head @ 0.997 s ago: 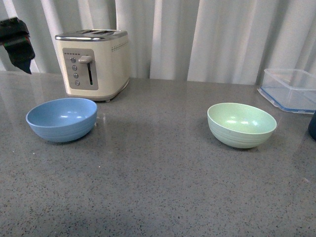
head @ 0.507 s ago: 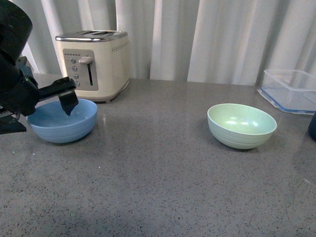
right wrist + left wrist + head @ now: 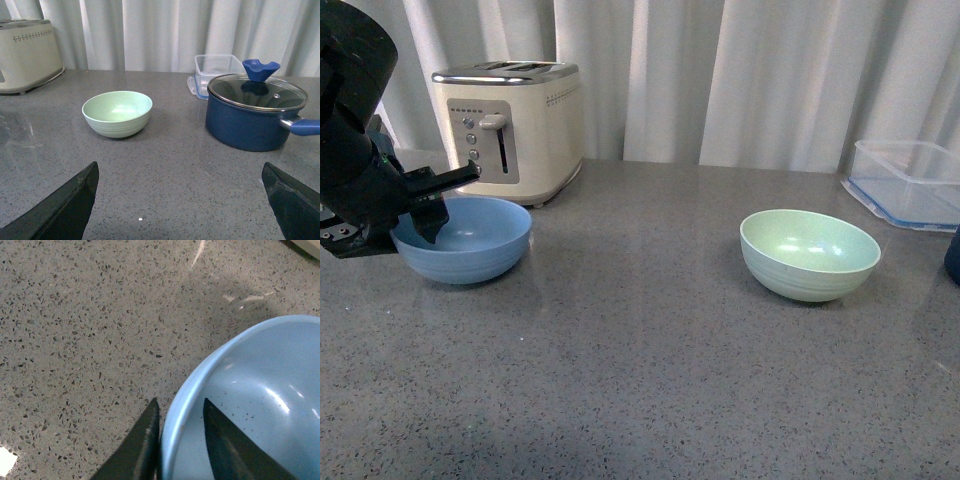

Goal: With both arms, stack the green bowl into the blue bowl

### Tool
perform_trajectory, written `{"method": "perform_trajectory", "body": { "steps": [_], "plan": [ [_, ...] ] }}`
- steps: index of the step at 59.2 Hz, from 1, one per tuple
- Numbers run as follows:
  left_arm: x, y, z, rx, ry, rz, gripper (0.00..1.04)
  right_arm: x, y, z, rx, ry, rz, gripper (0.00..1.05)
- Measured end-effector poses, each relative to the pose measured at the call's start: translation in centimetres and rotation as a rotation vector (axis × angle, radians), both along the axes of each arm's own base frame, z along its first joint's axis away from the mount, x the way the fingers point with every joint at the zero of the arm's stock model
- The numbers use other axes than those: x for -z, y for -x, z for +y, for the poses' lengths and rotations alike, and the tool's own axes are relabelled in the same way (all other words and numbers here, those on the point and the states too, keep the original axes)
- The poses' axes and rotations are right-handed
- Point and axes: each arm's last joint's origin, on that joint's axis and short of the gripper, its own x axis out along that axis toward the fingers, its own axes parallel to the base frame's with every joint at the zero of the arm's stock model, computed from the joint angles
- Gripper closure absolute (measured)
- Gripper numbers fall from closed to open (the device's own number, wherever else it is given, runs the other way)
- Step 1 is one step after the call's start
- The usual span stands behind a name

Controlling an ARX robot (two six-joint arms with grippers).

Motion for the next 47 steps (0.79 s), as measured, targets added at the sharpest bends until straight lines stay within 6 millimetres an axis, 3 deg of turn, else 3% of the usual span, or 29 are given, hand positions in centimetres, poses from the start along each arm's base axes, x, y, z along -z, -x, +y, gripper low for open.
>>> {"method": "perform_trajectory", "body": {
  "steps": [7,19,29,39,47],
  "plan": [
    [0.0,0.0,-0.5,0.016,0.016,0.001,1.0,0.0,0.0,0.0,0.0,0.0,0.0,0.1],
    [-1.5,0.2,-3.0,0.085,0.032,-0.035,1.0,0.0,0.0,0.0,0.0,0.0,0.0,0.1],
    [-3.3,0.1,-7.6,0.196,0.06,-0.091,1.0,0.0,0.0,0.0,0.0,0.0,0.0,0.1],
    [-3.2,-0.1,-11.3,0.272,0.071,-0.101,1.0,0.0,0.0,0.0,0.0,0.0,0.0,0.1],
    [-2.2,-0.5,-12.9,0.295,0.071,-0.08,1.0,0.0,0.0,0.0,0.0,0.0,0.0,0.1]
  ]
}}
